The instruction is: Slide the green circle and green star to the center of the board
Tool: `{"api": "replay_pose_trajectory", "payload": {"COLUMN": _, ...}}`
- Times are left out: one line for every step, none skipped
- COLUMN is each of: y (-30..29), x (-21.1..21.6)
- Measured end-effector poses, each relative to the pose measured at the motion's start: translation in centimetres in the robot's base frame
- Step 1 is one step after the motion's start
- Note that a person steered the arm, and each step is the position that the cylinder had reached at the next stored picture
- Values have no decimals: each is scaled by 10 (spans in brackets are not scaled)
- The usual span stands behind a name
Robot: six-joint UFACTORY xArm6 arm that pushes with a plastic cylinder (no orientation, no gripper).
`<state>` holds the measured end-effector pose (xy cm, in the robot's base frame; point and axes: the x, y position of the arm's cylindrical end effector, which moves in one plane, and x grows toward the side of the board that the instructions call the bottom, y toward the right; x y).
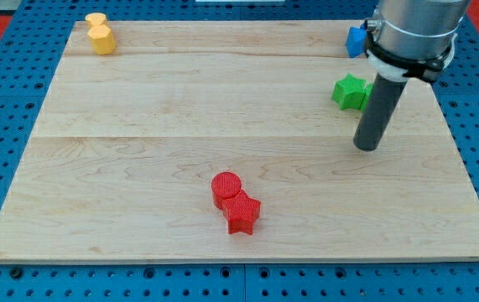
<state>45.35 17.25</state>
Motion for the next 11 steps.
{"api": "replay_pose_trajectory", "payload": {"y": 25, "x": -13}}
{"api": "replay_pose_trajectory", "payload": {"y": 55, "x": -26}}
{"api": "replay_pose_trajectory", "payload": {"y": 58, "x": -48}}
{"api": "replay_pose_trajectory", "payload": {"y": 58, "x": -60}}
{"api": "replay_pose_trajectory", "payload": {"y": 49, "x": -70}}
{"api": "replay_pose_trajectory", "payload": {"y": 25, "x": -70}}
{"api": "replay_pose_trajectory", "payload": {"y": -5, "x": -70}}
{"api": "replay_pose_trajectory", "payload": {"y": -42, "x": -70}}
{"api": "replay_pose_trajectory", "payload": {"y": -56, "x": -71}}
{"api": "replay_pose_trajectory", "payload": {"y": -51, "x": -80}}
{"api": "replay_pose_trajectory", "payload": {"y": -53, "x": -84}}
